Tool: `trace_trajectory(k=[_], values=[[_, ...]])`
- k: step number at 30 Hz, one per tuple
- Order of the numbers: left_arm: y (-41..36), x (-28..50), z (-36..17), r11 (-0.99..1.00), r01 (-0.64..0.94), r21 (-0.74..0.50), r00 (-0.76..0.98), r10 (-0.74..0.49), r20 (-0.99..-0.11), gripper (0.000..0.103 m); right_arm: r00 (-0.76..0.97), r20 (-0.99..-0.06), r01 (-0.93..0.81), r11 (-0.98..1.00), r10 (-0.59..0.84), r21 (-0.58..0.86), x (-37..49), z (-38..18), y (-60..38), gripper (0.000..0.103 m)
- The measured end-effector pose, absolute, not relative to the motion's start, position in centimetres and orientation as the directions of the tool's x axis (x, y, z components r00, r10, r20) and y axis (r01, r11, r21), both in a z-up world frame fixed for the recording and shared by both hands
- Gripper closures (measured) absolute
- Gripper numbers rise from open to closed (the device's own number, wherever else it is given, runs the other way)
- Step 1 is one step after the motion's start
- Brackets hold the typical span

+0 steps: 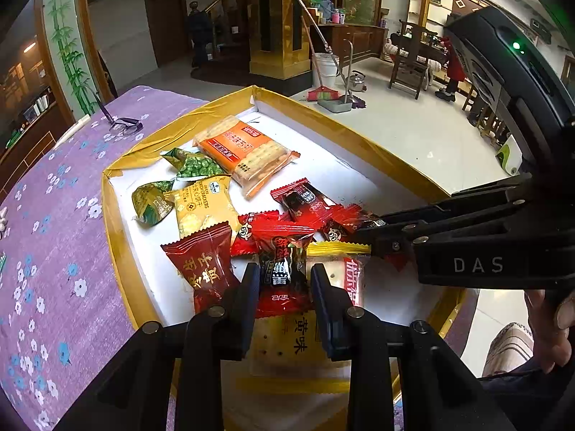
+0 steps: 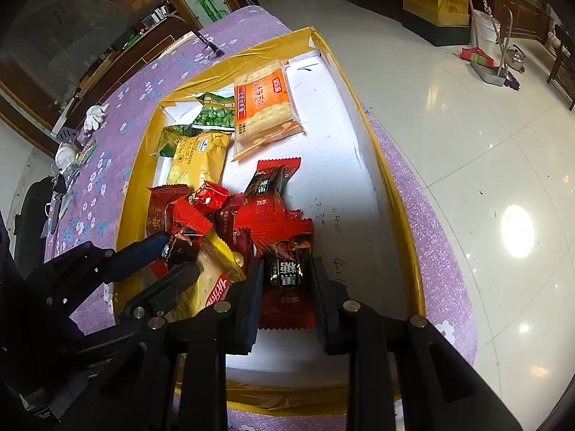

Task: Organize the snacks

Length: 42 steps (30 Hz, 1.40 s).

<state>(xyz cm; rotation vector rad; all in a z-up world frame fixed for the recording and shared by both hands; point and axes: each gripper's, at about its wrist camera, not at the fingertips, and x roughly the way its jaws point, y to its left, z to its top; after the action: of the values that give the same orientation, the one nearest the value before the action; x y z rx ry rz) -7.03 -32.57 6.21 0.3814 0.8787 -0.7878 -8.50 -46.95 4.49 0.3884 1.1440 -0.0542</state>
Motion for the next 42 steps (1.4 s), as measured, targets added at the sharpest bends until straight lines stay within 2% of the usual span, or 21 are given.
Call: trace_trajectory(k=[11,21,24,29,37,42], values=[[-32.4,-7.1,6.3,0.65,0.76,-0.019,0.378,-0.465,-0.8,0.068,0.412,-0.901,0.256,0.933,0.133,0.254,-8.4,4.5,-46.7,0.078],[-32.1,-7.2,6.7,0.654,0.756,-0.02,0.39,-0.475,-0.789,0.049,0.445,-0.889,0.268,0.931,0.107,0.247,-8.7,5.6,-46.9,0.077],[-31.9,-7.1,6.8,0.658,0.753,-0.022,0.393,-0.476,-0.787,0.049,0.453,-0.886,0.269,0.931,0.102,0.245,-8.8,5.9,-46.9,0.071],[-31.4,-6.9,7.0,0.667,0.745,-0.021,0.402,-0.474,-0.784,0.043,0.472,-0.877,0.266,0.933,0.093,0.242,-8.8,6.5,-46.8,0.069],[-29.8,-6.3,8.0,0.709,0.705,-0.028,0.446,-0.474,-0.759,0.024,0.54,-0.841,0.295,0.927,0.038,0.231,-9.6,8.2,-47.1,0.057],[-28.6,-5.6,8.5,0.758,0.653,-0.003,0.507,-0.439,-0.742,0.011,0.558,-0.83,0.318,0.924,-0.002,0.212,-9.8,8.7,-47.1,0.043]])
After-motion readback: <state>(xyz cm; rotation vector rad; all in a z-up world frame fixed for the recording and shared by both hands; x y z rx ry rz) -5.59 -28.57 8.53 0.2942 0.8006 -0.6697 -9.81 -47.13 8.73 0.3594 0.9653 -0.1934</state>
